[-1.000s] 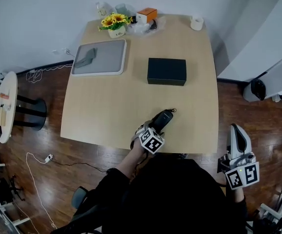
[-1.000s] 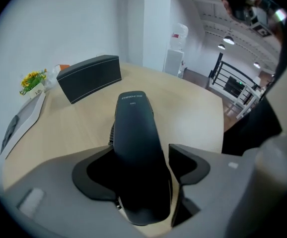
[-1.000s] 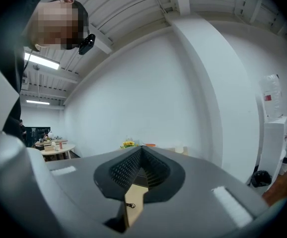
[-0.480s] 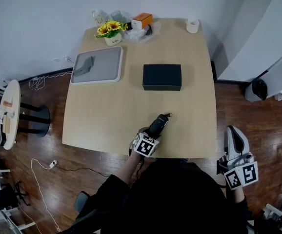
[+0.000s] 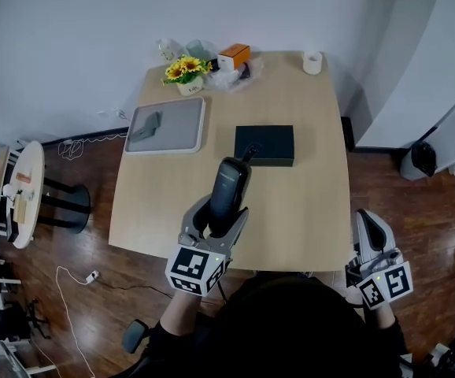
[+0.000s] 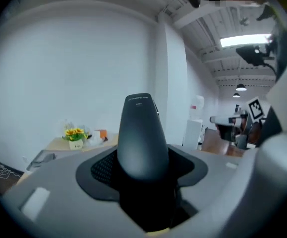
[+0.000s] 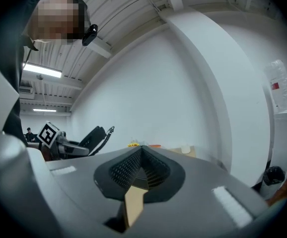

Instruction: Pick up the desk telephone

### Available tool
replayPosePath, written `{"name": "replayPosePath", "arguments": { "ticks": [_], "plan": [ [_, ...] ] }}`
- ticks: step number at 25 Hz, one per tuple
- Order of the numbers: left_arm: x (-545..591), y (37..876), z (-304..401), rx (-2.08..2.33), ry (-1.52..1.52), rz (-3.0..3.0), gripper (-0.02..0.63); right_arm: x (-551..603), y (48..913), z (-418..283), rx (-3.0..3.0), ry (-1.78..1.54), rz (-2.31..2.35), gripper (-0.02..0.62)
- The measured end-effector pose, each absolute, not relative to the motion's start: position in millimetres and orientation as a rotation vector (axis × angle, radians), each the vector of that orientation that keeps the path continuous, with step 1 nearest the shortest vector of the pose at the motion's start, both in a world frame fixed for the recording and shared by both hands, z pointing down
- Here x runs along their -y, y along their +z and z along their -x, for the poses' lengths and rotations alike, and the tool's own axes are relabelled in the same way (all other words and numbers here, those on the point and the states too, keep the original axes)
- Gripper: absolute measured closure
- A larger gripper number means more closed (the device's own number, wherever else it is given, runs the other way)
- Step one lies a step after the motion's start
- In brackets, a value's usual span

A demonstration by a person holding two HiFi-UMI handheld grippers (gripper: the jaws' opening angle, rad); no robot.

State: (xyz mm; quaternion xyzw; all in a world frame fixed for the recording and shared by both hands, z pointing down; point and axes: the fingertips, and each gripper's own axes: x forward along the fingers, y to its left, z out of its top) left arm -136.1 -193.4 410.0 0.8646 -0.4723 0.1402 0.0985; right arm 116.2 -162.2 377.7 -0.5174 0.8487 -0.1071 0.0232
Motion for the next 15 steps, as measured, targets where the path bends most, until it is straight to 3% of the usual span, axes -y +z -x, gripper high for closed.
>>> {"name": "replayPosePath", "arguments": {
  "ticks": [5, 15],
  "plan": [
    [176.8, 366.7, 145.7, 1.495, 0.341, -2.584, 0.339, 163.6, 374.6, -111.3, -2.63, -0.325, 1.563, 0.595],
    [165.2, 374.1, 138.3, 1.521, 0.358, -2.572, 0.341, 160.3, 376.0, -120.7, -2.617, -0.32, 1.582, 0.595]
  ]
}}
